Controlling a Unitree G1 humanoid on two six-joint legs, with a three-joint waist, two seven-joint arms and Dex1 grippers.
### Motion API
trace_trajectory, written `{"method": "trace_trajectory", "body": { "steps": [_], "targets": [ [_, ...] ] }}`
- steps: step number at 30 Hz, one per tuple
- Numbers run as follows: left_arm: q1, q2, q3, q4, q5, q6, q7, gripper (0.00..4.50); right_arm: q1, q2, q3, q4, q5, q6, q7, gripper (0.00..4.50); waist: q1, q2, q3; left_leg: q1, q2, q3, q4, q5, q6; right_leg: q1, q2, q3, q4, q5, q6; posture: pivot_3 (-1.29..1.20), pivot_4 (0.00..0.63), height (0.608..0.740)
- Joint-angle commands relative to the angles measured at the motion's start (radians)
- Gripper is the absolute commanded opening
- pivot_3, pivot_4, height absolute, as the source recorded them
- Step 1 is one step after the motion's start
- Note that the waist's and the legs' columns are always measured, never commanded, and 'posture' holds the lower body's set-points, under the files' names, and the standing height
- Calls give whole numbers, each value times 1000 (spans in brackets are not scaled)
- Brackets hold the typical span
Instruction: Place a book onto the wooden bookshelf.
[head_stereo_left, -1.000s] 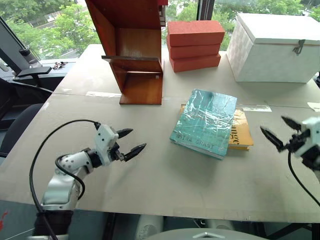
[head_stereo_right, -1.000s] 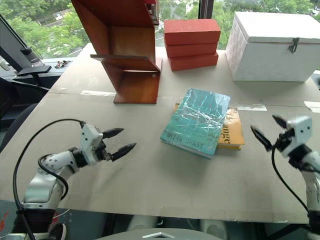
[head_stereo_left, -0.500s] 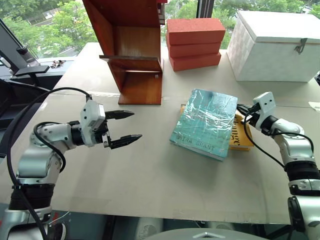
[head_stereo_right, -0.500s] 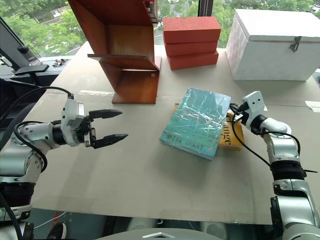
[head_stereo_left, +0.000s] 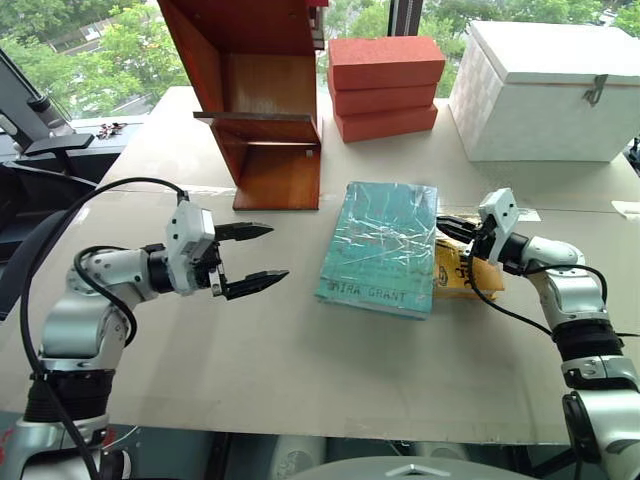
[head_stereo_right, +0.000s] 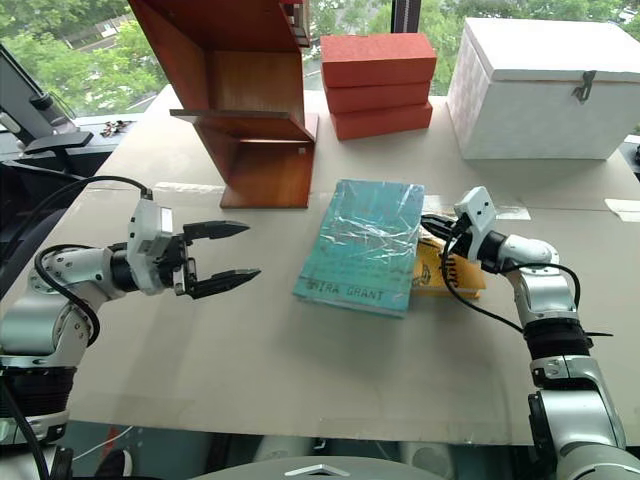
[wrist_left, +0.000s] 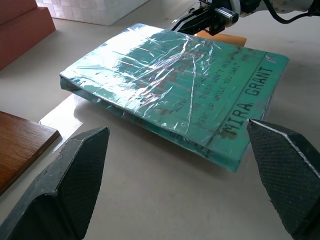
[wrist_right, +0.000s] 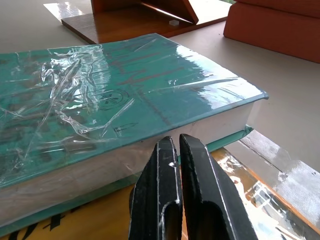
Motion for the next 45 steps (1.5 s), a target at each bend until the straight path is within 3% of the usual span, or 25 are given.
{"method": "trace_trajectory", "body": {
  "steps": [1,4,7,12,13,15,19,24,28,34,35,40,45],
  "targets": [
    [-34,-24,-26,-4,24,-18,38,4500,8,-18,-9,-47,-17,-31,-11,16,3,0,0,0,0,0,0,0,0,0,0,0,0,0,0,0,150,740],
    [-66,-60,-50,15,26,83,128,4500,43,-61,-67,-121,15,-2,-22,16,5,0,0,0,0,0,0,0,0,0,0,0,0,1,2,0,150,740],
    [-128,-92,-91,109,4,262,182,4500,154,-155,-154,-348,166,139,46,794,15,1,1,-1,-1,-1,1,0,0,0,0,0,0,2,4,0,150,740],
    [-271,-101,-153,314,-84,555,63,4500,365,-271,-302,-657,372,336,63,3021,18,-1,1,0,0,-2,0,0,0,0,2,0,0,2,4,0,150,740],
    [-304,-102,-174,356,-99,617,23,4500,412,-291,-340,-712,415,376,57,3857,15,-1,1,-1,0,-3,0,0,0,1,3,-1,1,2,4,0,150,740],
    [-368,-116,-220,422,-119,721,-45,4500,512,-320,-409,-797,460,430,50,4455,14,-2,1,0,0,-4,1,0,0,1,3,0,1,2,4,0,150,740],
    [-497,-186,-293,586,-109,831,-133,4500,676,-334,-544,-924,520,469,37,4455,18,-3,1,-1,0,-4,4,0,0,1,4,1,2,-2,2,0,150,740],
    [-603,-279,-372,784,-29,800,-202,4500,780,-347,-681,-1002,638,532,27,4455,16,-5,2,-1,0,-4,8,0,0,3,6,4,2,-3,3,0,150,740],
    [-646,-323,-365,893,0,785,-228,3222,809,-348,-713,-1026,652,537,2,4500,12,-6,3,-1,0,-5,9,0,0,3,6,4,2,-2,3,0,150,740],
    [-679,-352,-333,1008,34,763,-255,317,811,-348,-710,-1039,654,525,-24,4500,15,-6,3,-1,0,-6,8,0,0,3,6,4,2,-1,1,0,150,740],
    [-687,-352,-322,1015,33,765,-260,40,809,-351,-707,-1035,650,522,-23,4500,19,-6,3,-1,0,-6,8,0,0,4,6,4,2,-2,1,0,150,740],
    [-664,-328,-289,908,24,749,-275,40,767,-366,-683,-1002,633,507,-19,4500,21,-7,3,-2,0,-7,9,0,0,4,6,4,3,-2,3,0,150,740],
    [-576,-322,-179,407,-23,609,-131,40,668,-370,-690,-933,670,505,-44,4500,22,-9,5,-3,0,-7,8,0,0,2,6,5,2,-1,-1,0,150,740]
  ]
}}
